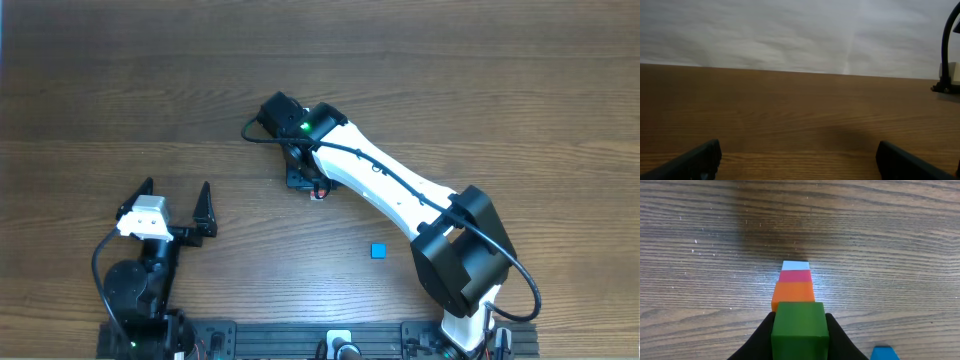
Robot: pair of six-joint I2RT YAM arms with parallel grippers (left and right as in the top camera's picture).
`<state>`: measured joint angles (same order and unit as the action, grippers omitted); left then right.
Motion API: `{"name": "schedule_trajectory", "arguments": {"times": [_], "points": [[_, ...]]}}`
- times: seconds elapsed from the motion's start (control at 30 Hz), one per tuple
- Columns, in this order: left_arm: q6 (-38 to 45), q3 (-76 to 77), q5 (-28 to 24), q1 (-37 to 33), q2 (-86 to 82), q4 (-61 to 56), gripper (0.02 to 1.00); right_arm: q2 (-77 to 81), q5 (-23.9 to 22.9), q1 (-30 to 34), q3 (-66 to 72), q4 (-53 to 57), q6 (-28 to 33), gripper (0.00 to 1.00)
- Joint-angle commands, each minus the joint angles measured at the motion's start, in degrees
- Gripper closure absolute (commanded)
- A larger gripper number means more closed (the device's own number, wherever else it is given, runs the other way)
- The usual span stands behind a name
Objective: Stack Cubes
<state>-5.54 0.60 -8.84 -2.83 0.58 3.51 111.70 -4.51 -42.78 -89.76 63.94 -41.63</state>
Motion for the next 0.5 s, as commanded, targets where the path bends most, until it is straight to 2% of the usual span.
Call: {"name": "schedule_trajectory", "arguments": {"times": [0.03, 0.5], "points": [[0.83, -0.26, -0.52, 0.26, -0.42, 0.02, 0.018, -1.6, -0.42, 0.37, 0.52, -0.63, -0.35, 0.991], [0.83, -0.26, -0.55, 0.26, -0.42, 0.02, 0.018, -1.6, 0.17, -0.07, 0.52, -1.33, -0.31, 0.989]]}}
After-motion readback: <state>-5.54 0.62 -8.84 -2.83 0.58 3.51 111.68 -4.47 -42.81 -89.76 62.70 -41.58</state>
